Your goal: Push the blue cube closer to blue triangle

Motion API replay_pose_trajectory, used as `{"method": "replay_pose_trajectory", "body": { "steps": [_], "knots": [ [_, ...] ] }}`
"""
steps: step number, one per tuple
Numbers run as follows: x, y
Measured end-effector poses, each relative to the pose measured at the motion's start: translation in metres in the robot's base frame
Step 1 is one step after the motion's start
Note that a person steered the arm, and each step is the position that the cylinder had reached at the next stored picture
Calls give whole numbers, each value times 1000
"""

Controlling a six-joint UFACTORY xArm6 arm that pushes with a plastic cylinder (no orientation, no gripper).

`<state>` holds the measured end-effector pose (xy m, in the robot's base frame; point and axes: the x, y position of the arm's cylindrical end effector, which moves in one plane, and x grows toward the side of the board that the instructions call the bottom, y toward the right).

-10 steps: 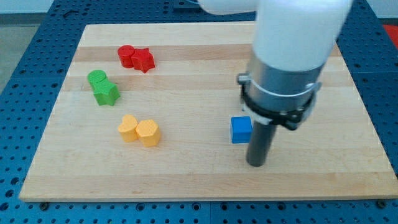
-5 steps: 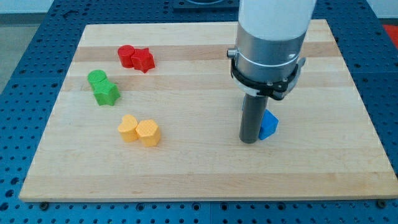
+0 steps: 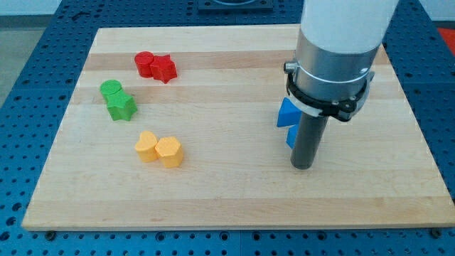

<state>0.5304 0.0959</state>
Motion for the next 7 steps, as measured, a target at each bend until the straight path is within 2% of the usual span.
{"method": "replay_pose_trajectory", "body": {
  "steps": [1, 3, 7],
  "knots": [
    [1, 1],
    [8, 37],
    [-34, 16]
  ]
}}
